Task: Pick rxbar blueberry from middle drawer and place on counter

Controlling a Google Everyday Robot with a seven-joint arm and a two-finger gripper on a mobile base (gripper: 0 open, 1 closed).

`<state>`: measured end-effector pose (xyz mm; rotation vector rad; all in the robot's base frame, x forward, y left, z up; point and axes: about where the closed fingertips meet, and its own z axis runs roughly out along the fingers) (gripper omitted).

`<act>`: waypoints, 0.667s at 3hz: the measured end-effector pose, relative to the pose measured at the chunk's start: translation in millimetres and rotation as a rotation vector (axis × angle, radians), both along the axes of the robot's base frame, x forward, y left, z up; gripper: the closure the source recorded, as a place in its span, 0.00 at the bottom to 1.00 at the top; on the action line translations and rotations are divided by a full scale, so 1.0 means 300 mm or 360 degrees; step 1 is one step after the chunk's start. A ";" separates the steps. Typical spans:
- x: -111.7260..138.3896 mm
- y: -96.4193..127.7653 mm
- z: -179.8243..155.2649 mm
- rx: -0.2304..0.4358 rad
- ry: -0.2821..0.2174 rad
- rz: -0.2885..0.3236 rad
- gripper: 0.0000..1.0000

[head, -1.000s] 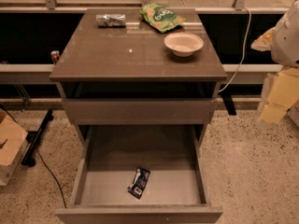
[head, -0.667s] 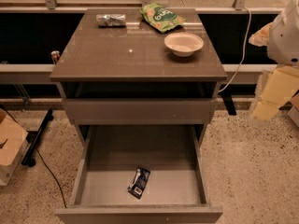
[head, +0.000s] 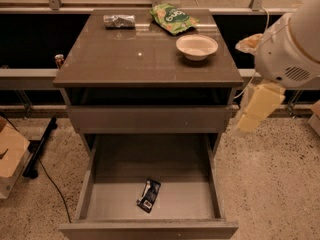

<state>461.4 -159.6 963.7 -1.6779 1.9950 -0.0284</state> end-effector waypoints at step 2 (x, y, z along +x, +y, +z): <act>0.061 0.117 -0.151 0.0133 0.0069 0.0142 0.00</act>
Offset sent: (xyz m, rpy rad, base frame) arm 0.0283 0.0530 -0.0806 0.1307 0.0982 0.1313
